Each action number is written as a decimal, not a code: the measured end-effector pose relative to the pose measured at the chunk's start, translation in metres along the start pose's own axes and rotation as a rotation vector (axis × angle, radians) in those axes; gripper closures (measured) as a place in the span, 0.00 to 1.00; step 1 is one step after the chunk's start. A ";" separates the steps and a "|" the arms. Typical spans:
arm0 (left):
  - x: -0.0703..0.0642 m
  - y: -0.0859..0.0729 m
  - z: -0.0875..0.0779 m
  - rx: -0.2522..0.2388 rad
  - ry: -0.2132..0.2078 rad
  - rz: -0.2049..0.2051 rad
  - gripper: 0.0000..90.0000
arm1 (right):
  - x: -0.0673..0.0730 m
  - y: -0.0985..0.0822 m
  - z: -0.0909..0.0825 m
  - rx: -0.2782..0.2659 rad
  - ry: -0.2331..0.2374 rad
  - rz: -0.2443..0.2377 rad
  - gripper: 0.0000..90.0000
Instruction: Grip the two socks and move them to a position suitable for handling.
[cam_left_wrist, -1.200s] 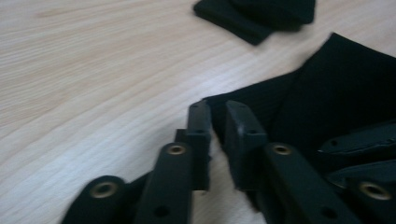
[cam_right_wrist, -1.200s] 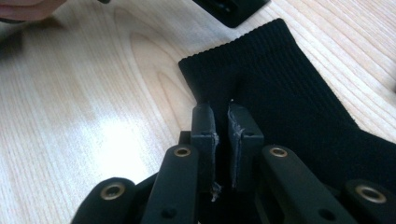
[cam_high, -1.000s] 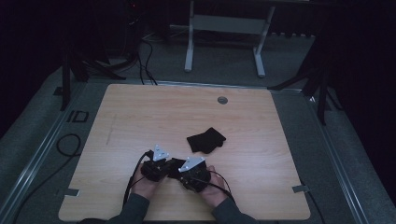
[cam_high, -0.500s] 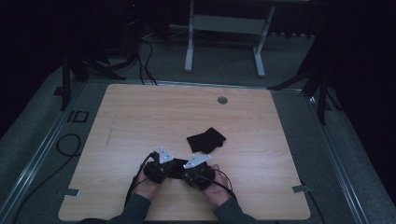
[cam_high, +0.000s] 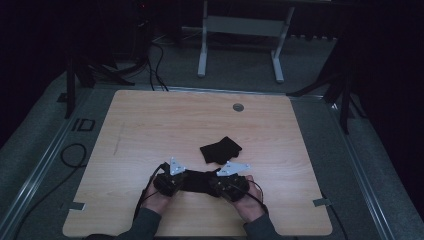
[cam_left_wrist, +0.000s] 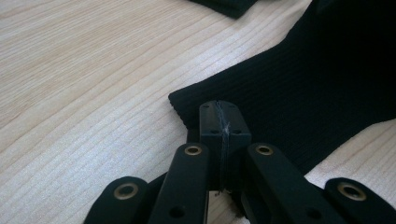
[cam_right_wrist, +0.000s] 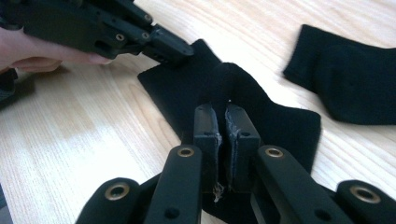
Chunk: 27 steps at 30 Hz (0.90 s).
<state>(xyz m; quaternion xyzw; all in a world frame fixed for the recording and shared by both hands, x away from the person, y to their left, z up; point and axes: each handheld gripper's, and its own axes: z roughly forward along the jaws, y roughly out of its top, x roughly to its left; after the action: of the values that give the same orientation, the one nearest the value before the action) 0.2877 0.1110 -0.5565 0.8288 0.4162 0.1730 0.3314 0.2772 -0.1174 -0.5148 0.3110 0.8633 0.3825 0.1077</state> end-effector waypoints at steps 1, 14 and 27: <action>0.000 0.000 0.000 -0.002 0.000 -0.002 1.00 | -0.001 0.000 -0.002 -0.004 -0.003 0.002 0.94; 0.001 0.000 0.000 -0.006 -0.006 -0.007 1.00 | -0.021 0.000 -0.032 -0.085 -0.019 0.067 0.94; 0.003 -0.001 0.000 -0.012 -0.022 -0.029 1.00 | -0.029 -0.004 -0.038 -0.086 -0.042 0.085 0.94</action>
<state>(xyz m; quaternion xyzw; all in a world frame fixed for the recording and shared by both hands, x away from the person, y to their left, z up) 0.2888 0.1135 -0.5575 0.8224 0.4236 0.1617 0.3435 0.2822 -0.1600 -0.4928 0.3506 0.8296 0.4170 0.1228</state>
